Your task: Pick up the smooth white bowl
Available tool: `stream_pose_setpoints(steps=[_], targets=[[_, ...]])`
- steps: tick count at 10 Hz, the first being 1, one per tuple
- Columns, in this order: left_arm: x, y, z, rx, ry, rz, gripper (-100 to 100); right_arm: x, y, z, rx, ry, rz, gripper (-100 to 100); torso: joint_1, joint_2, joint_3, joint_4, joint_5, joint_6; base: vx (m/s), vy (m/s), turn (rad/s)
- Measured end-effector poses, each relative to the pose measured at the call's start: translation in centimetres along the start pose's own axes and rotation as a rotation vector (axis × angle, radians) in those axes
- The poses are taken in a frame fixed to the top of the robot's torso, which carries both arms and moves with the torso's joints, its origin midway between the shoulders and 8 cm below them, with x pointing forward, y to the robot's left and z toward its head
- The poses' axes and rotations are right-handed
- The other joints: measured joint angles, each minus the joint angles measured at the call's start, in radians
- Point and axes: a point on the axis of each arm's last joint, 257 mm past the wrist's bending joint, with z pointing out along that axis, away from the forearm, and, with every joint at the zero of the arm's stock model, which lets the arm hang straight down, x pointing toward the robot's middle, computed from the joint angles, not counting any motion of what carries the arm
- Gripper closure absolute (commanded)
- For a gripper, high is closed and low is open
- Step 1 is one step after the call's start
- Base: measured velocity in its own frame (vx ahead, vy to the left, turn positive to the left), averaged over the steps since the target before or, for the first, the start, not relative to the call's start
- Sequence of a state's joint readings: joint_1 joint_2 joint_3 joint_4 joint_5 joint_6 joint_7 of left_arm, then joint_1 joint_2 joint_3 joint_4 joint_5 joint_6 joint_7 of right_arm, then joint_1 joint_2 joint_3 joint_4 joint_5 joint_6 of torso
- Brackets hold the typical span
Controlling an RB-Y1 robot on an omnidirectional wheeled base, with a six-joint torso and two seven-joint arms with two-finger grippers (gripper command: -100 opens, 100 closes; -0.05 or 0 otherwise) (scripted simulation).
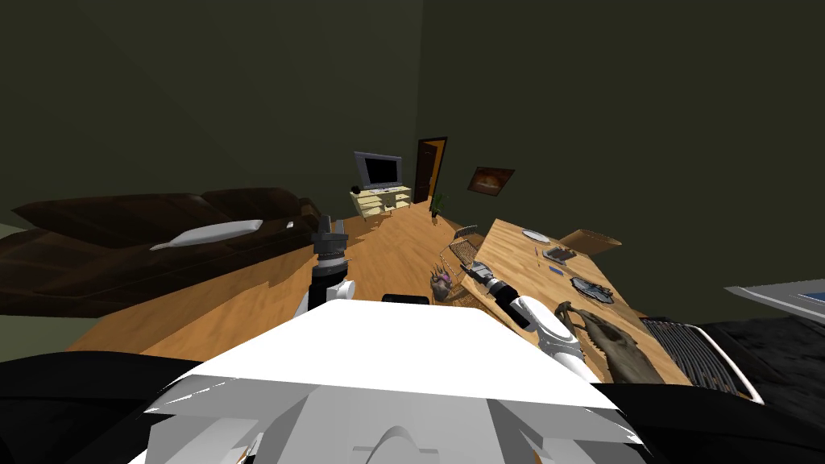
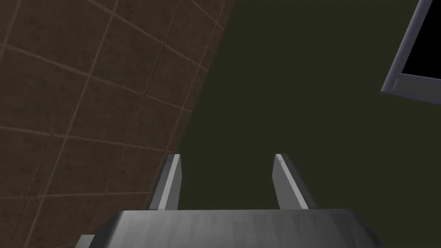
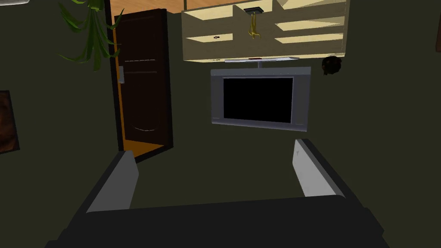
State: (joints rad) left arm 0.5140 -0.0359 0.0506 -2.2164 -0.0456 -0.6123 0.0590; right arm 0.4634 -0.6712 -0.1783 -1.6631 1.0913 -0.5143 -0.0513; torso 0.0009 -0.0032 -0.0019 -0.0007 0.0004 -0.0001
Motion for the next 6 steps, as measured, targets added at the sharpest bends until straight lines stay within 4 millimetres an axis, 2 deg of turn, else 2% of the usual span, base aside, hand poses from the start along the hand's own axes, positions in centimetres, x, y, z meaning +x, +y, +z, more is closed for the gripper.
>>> stream_pose_setpoints(steps=[4,6], targets=[[0.0,0.0,0.0,0.000,0.000,0.000,0,3.5,-2.8,-0.9,0.037,0.118,-0.100,-100,0.000,-0.001,0.000,0.000,0.000,0.000,0.058,0.022,0.004],[0.0,0.0,0.0,0.000,0.000,0.000,0,5.6,-5.0,-1.9,0.057,0.195,-0.167,-100,0.000,-0.002,-0.001,0.000,0.000,0.000,0.076,0.024,0.007]])
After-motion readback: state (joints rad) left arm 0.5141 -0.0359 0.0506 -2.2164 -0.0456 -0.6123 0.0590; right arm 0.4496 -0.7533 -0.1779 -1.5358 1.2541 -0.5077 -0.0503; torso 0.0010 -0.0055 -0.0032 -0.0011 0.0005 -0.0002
